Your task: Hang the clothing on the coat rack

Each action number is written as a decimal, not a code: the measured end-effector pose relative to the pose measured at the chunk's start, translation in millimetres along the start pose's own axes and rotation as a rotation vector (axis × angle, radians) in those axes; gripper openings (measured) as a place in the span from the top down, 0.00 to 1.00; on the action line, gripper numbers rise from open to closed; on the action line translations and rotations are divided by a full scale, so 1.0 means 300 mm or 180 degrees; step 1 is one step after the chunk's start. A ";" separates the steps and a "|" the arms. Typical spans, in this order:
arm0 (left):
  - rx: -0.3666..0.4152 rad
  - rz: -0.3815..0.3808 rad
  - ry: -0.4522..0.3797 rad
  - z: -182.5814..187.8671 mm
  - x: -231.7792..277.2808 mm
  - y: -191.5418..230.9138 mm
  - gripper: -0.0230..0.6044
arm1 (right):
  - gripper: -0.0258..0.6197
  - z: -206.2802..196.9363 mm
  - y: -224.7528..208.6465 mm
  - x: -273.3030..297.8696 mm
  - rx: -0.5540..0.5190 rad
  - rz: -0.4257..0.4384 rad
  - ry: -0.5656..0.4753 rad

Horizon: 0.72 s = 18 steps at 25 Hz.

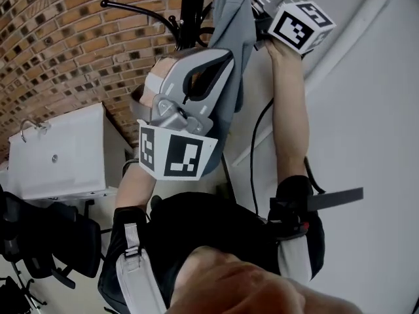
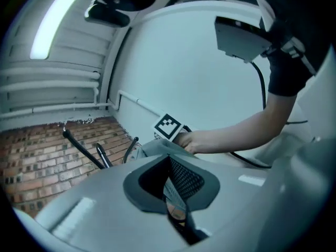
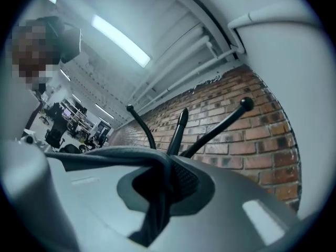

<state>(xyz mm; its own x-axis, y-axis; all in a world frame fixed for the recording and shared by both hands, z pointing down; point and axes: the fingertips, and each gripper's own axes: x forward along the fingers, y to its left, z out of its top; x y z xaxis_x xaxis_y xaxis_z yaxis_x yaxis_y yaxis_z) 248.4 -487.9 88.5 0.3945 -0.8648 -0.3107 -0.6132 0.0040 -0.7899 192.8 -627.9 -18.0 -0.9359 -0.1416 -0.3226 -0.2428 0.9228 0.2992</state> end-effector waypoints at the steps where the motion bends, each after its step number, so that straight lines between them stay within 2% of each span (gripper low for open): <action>1: 0.0125 0.0055 0.0103 -0.019 0.016 0.006 0.96 | 0.93 -0.003 -0.018 0.029 -0.0121 -0.0111 0.0123; 2: 0.0234 0.0103 0.0246 -0.050 0.039 0.016 0.96 | 0.94 -0.036 -0.041 0.053 -0.0278 -0.0227 0.0367; 4: 0.0404 0.0163 0.0584 -0.128 0.093 0.043 0.96 | 0.94 -0.184 -0.077 0.059 -0.0676 -0.0363 0.1137; 6: 0.0566 0.0191 0.0836 -0.173 0.123 0.061 0.96 | 0.94 -0.370 -0.067 -0.011 -0.0891 -0.0264 0.1831; 8: 0.0714 0.0201 0.0955 -0.177 0.128 0.065 0.96 | 0.94 -0.517 -0.011 -0.128 -0.0812 -0.0040 0.2153; 10: 0.0755 0.0198 0.0992 -0.177 0.127 0.075 0.96 | 0.94 -0.598 0.075 -0.240 -0.0543 0.0271 0.2181; 12: 0.0552 0.0213 0.0874 -0.165 0.111 0.108 0.96 | 0.94 -0.630 0.167 -0.330 -0.0160 0.0561 0.2019; 13: 0.0344 0.0237 0.0718 -0.145 0.098 0.134 0.96 | 0.94 -0.636 0.211 -0.364 0.0067 0.0687 0.1891; 15: -0.0226 0.0184 0.0244 -0.084 0.091 0.178 0.96 | 0.94 -0.629 0.300 -0.409 0.0615 0.1015 0.1546; 17: -0.0731 -0.0110 -0.0145 -0.045 0.139 0.175 0.96 | 0.93 -0.611 0.377 -0.435 0.1139 0.1367 0.1134; 18: -0.0788 -0.0277 -0.0182 -0.051 0.173 0.159 0.96 | 0.93 -0.607 0.400 -0.448 0.1334 0.1469 0.0934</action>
<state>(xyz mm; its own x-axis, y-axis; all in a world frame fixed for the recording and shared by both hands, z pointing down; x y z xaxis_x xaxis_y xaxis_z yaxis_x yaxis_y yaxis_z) 229.3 -540.3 42.8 0.4868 -0.8267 -0.2823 -0.7212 -0.1980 -0.6638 243.0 -563.4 224.8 -0.9645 0.2626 0.0286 0.2612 0.9643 -0.0442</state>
